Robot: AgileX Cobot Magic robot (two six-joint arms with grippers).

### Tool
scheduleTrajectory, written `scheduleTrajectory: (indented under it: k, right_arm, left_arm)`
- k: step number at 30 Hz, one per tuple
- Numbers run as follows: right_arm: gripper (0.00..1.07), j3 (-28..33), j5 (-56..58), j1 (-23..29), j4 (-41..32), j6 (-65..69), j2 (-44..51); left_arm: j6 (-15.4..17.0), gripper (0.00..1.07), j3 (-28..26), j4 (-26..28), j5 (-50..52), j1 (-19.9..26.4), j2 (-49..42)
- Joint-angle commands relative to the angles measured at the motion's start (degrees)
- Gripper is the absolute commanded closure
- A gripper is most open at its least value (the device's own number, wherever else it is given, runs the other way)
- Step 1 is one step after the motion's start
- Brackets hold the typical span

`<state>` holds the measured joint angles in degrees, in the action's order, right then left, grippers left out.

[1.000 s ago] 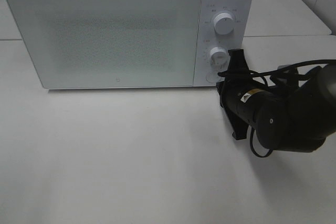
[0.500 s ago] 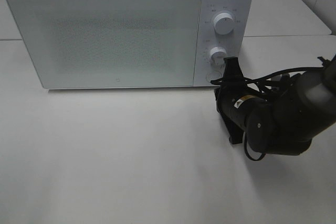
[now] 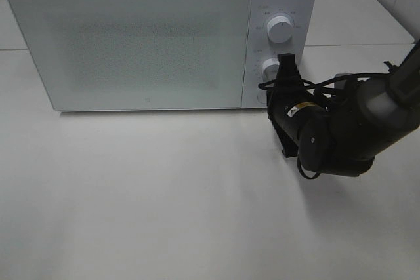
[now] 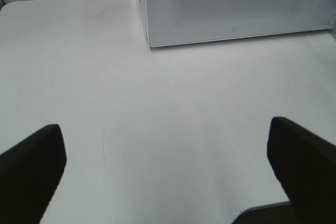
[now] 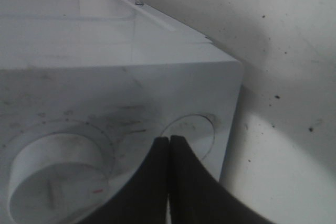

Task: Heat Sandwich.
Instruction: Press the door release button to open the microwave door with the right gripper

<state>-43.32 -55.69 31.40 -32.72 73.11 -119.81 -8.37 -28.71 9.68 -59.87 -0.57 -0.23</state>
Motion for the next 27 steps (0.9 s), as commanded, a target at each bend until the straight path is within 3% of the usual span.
scheduleTrajectory:
  k: [1,9,27]
  right_arm:
    - [1.07,-1.66,1.32,-0.74,0.11,-1.09,-0.52]
    - [1.07,-3.78,3.84,-0.74,0.80,0.52,-2.69]
    - [1.07,-6.76,-6.70,-0.74,-2.52,-1.60,-3.72]
  left_arm:
    - [0.11,0.05,0.06,0.23,0.57,0.23,-1.49]
    - [0.11,0.05,0.06,0.23,0.57,0.23,-1.49]
    - [0.11,0.05,0.06,0.23,0.57,0.23,-1.49]
